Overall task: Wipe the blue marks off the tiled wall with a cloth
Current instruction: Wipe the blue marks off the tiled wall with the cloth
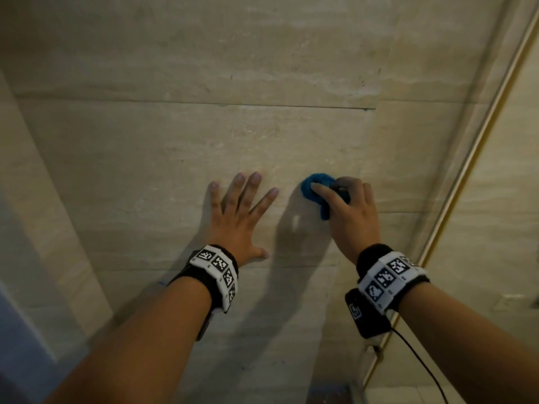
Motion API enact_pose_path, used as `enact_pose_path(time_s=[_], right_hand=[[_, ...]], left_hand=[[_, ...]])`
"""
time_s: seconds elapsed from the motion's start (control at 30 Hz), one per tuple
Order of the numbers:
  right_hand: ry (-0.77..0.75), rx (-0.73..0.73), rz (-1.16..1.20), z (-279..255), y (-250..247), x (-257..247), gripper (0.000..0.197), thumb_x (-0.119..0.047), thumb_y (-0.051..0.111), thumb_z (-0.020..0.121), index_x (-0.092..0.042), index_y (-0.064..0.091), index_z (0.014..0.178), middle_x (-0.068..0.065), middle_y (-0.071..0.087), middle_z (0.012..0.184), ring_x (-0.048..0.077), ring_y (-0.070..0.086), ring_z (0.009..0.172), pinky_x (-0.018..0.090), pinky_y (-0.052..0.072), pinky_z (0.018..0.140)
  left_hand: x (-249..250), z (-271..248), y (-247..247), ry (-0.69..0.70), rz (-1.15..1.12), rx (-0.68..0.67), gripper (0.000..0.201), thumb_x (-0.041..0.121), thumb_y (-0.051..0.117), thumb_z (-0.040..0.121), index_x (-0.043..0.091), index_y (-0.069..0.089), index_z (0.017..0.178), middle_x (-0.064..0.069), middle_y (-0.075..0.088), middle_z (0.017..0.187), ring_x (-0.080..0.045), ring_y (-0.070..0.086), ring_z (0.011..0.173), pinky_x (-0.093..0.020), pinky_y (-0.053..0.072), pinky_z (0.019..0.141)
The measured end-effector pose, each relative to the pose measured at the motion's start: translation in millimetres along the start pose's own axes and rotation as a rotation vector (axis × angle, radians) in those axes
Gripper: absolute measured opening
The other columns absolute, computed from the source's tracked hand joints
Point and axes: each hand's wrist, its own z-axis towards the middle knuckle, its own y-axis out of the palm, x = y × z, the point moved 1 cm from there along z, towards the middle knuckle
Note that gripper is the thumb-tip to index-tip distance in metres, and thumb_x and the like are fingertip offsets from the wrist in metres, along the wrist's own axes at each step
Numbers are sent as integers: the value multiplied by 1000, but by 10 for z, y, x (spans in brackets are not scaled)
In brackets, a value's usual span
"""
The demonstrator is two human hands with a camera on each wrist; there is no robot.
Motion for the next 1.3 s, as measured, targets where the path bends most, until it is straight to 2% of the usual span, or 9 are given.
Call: enact_pose_path(time_s=[0.1, 0.2, 0.3, 0.4, 0.63, 0.77, 0.93, 1.1, 1.3], right_hand=[[-37, -48, 17, -201, 99, -14, 60, 5, 74, 70, -25, 57, 118, 10, 38, 113, 31, 38, 90, 39, 49, 71], [-152, -152, 6, -460, 153, -19, 61, 5, 83, 60, -23, 67, 113, 11, 41, 110, 30, 39, 86, 35, 48, 66], [-242, -268, 12, -637, 177, 6, 74, 3, 85, 58, -27, 53, 117, 10, 42, 107, 29, 39, 84, 34, 48, 63], [-305, -294, 18, -633, 154, 67, 76, 3, 85, 56, -26, 49, 117, 9, 42, 108, 27, 39, 83, 35, 48, 62], [-81, -106, 5, -370, 46, 123, 65, 8, 78, 66, -21, 52, 118, 12, 40, 113, 32, 40, 88, 42, 50, 68], [-23, -177, -25, -568, 98, 61, 59, 11, 79, 60, -12, 64, 112, 13, 40, 112, 33, 40, 90, 42, 51, 69], [-15, -264, -39, -834, 184, -71, 53, 13, 78, 56, -9, 65, 102, 13, 40, 107, 31, 39, 85, 39, 51, 65], [20, -342, -66, -981, 233, -238, 47, 10, 80, 52, -6, 66, 93, 12, 39, 103, 29, 37, 82, 38, 51, 60], [26, -358, -40, -998, 268, -329, 58, 10, 82, 51, -10, 55, 98, 11, 40, 103, 30, 41, 85, 38, 53, 61]], left_hand=[[14, 2, 4, 6, 8, -15, 139, 83, 59, 61, 31, -52, 127, -5, -59, 133, -30, -54, 122, -61, -33, 97], [6, 1, 3, 18, -12, 0, 138, 83, 58, 60, 31, -51, 128, -5, -59, 133, -31, -54, 122, -61, -32, 97], [-12, -16, -12, 10, -20, -4, 140, 84, 59, 57, 31, -47, 132, -5, -56, 136, -31, -51, 126, -61, -30, 99], [-9, -6, -4, 37, -3, 5, 138, 83, 58, 60, 31, -48, 132, -5, -58, 135, -30, -53, 124, -62, -30, 99], [-15, -19, -21, 37, 15, -9, 139, 85, 57, 59, 30, -48, 132, -7, -57, 135, -32, -53, 123, -62, -32, 97], [-21, -31, -32, 42, 27, -32, 139, 84, 57, 60, 29, -51, 129, -8, -59, 132, -33, -55, 120, -62, -34, 95], [-51, -52, -19, 86, 42, -29, 140, 79, 62, 61, 28, -49, 131, -8, -59, 133, -33, -55, 121, -62, -32, 97], [-71, -135, 34, 106, 22, 103, 137, 73, 69, 61, 27, -28, 146, -9, -44, 147, -31, -37, 137, -61, -21, 107], [-78, -309, 276, 167, 62, 119, 119, 69, 63, 71, 30, -17, 149, -9, -37, 151, -30, -29, 141, -63, -16, 108]])
